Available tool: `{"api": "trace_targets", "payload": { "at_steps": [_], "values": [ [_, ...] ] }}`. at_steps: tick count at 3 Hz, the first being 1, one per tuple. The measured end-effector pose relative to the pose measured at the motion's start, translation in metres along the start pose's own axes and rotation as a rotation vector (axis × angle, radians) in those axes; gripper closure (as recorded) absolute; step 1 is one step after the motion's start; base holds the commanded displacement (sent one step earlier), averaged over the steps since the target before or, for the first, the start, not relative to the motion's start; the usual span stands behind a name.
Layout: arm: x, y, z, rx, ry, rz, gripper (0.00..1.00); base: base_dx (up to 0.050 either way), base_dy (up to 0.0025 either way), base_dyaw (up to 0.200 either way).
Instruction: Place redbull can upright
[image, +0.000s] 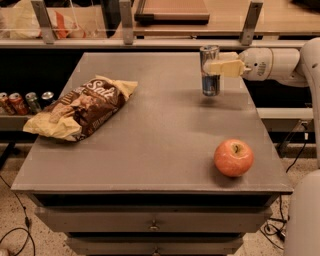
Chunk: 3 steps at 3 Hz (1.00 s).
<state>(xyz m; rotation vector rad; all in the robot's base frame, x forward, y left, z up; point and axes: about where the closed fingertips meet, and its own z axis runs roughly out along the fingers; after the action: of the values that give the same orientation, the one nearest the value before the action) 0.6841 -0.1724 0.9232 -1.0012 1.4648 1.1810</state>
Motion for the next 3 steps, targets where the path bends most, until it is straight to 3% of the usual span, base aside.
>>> {"api": "trace_targets", "payload": {
  "at_steps": [3],
  "values": [
    [-0.0021,0.0127,-0.0045,-0.039,-0.080,-0.157,1.00,0.000,0.00000,0.000]
  ]
}}
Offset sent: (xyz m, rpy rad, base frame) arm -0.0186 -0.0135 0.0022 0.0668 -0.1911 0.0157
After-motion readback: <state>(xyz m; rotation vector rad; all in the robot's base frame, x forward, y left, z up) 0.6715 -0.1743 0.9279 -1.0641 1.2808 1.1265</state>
